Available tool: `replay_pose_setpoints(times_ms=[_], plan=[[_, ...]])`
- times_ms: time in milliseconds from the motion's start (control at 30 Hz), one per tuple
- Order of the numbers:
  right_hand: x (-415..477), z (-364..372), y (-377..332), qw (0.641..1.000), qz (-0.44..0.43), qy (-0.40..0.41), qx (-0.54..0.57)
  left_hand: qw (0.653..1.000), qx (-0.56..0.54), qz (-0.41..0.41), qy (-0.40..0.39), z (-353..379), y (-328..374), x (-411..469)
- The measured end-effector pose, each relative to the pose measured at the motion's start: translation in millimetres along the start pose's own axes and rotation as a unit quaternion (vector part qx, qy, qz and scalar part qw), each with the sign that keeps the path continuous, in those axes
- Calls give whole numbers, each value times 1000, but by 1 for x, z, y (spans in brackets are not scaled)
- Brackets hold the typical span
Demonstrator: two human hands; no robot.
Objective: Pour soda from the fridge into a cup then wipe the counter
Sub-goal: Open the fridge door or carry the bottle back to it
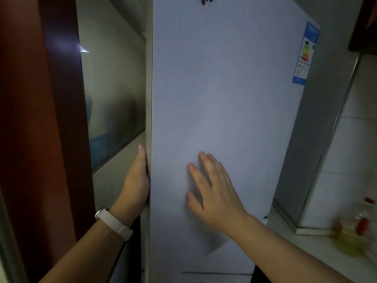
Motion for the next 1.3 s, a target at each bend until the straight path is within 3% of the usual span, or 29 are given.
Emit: replay_pose_setpoints(times_ms=[167, 333, 567, 800, 967, 1100, 1300], plan=[[-24, -31, -1, 997, -2, -71, 15, 999, 20, 36, 0, 16, 7, -37], [-52, -72, 4, 992, 26, -104, 59, 998, 49, 20, 34, 37, 1, -80], [-98, -140, 19, 978, 63, -161, 115, 977, 167, 133, 5, 100, 29, -157], [-153, -212, 44, 975, 126, -126, 129, 939, 273, 208, 11, 145, 32, -180], [-174, -260, 61, 968, 156, -57, 189, 930, 272, 237, -71, 195, 19, -203], [-192, -287, 77, 967, 188, -44, 168, 896, 316, 298, -92, 245, 16, -226], [-218, -313, 113, 966, 236, -44, 98, 904, 321, 266, -97, 300, -2, -255]])
Point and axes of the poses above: each hand's wrist, its own x-axis towards the middle knuckle, its own z-axis out of the palm, y = z × x, the point moved 5 cm from there along x, towards the middle knuckle, and after that the axes turned 4 degrees about -x, right-handed, at the moved point
